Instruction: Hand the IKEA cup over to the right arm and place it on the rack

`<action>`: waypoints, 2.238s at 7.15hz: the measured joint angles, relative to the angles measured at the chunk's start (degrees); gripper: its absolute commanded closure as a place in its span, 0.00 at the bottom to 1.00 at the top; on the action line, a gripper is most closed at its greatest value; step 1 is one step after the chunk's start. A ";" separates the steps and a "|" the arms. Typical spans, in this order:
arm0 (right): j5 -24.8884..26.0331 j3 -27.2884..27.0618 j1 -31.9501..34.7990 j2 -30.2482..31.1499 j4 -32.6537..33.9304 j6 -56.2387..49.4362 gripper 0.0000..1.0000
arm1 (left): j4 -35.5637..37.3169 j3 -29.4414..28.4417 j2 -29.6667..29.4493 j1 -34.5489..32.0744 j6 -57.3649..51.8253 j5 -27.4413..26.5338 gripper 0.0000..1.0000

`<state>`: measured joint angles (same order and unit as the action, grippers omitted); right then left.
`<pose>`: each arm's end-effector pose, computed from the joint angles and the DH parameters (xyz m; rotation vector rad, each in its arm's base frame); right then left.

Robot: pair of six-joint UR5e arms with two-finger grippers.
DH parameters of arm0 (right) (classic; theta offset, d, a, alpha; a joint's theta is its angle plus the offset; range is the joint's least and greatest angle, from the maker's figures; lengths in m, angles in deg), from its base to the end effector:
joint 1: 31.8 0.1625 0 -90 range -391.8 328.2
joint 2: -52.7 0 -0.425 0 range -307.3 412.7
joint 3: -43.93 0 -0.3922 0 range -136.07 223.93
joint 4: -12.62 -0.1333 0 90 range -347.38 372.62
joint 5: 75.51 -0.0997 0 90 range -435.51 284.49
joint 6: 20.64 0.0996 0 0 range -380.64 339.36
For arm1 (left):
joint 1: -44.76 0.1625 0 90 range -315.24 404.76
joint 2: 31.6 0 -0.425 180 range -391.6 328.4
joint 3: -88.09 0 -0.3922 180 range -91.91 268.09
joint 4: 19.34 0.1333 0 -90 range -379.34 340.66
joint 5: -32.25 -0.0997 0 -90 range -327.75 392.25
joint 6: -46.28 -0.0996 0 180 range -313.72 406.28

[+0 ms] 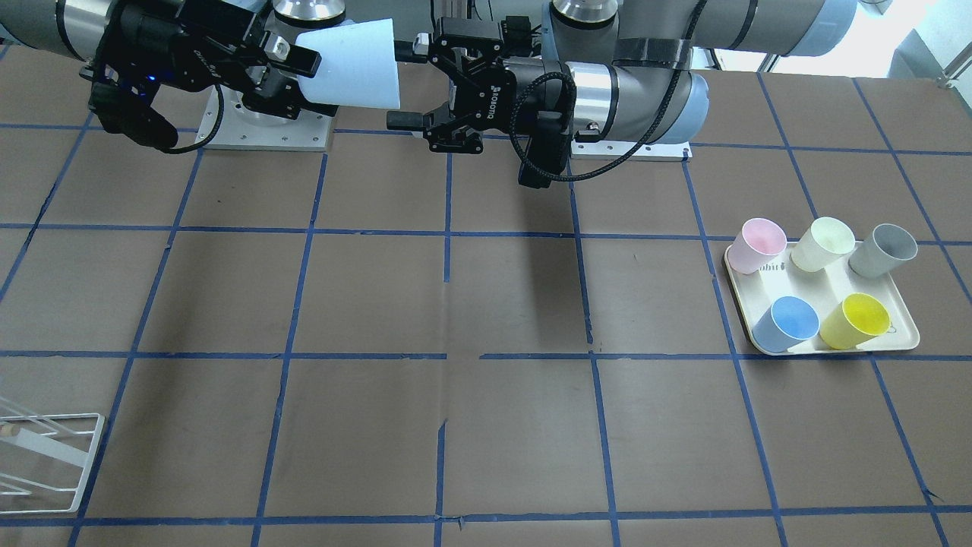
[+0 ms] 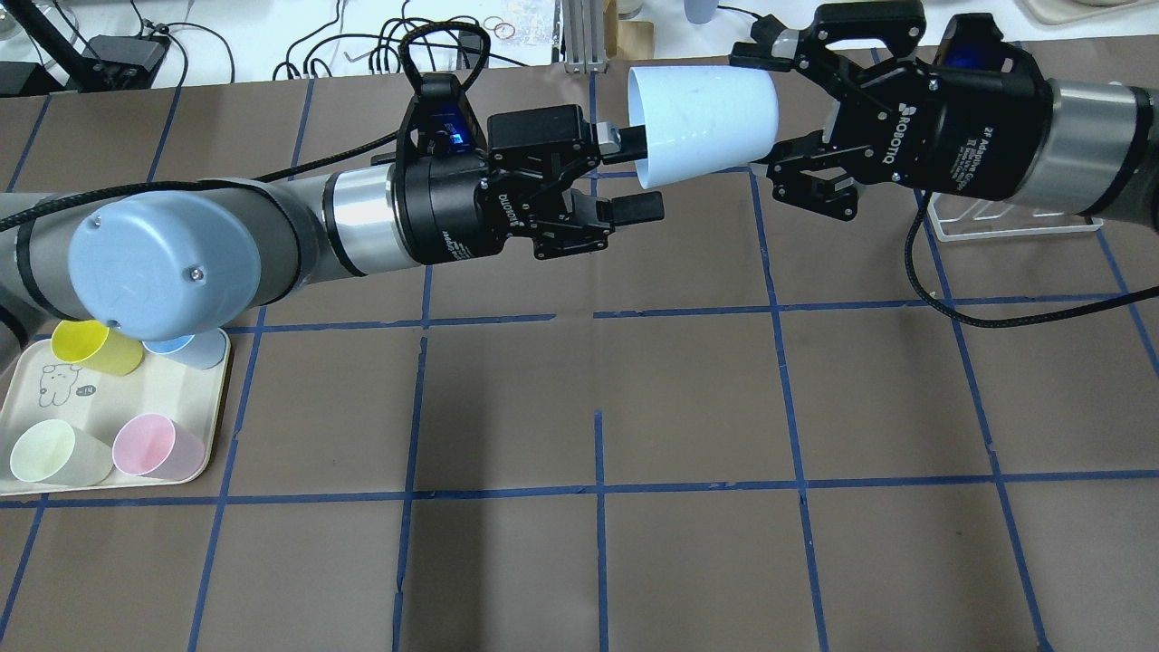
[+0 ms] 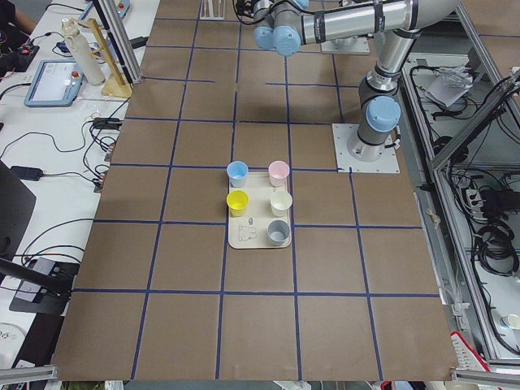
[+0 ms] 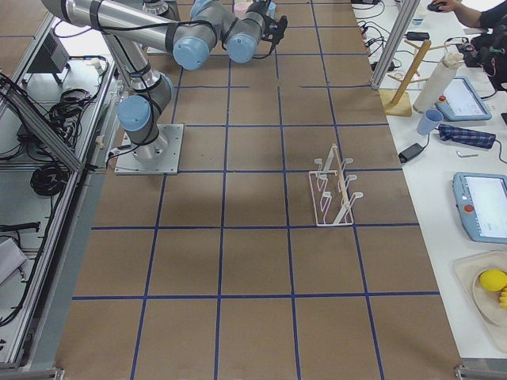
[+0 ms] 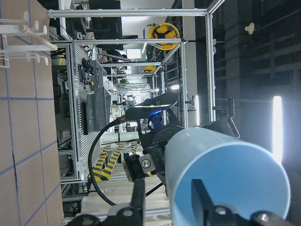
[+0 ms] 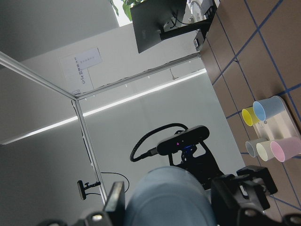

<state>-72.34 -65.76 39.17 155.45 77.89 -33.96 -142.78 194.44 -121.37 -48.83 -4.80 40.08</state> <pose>0.0969 -0.4328 0.4726 0.4966 1.5398 0.0138 -0.2597 -0.4347 0.4115 0.0146 -1.4825 0.0514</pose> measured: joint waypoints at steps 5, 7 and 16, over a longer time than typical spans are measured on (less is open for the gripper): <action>16.50 5.45 -11.44 -0.01 0.91 1.21 0.53 | -3.31 -0.57 0.39 13.60 10.95 -14.17 0.00; 35.30 11.01 -13.60 0.01 6.27 0.14 0.63 | 1.18 -1.51 0.16 18.54 20.03 -26.14 0.00; 70.65 13.25 -13.85 -17.19 50.23 -32.31 0.66 | 37.72 -18.12 -1.48 4.26 65.25 -98.01 0.00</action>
<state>-1.69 -52.51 25.33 138.26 128.12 -66.27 -105.06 176.32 -122.85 -44.57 60.45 -57.93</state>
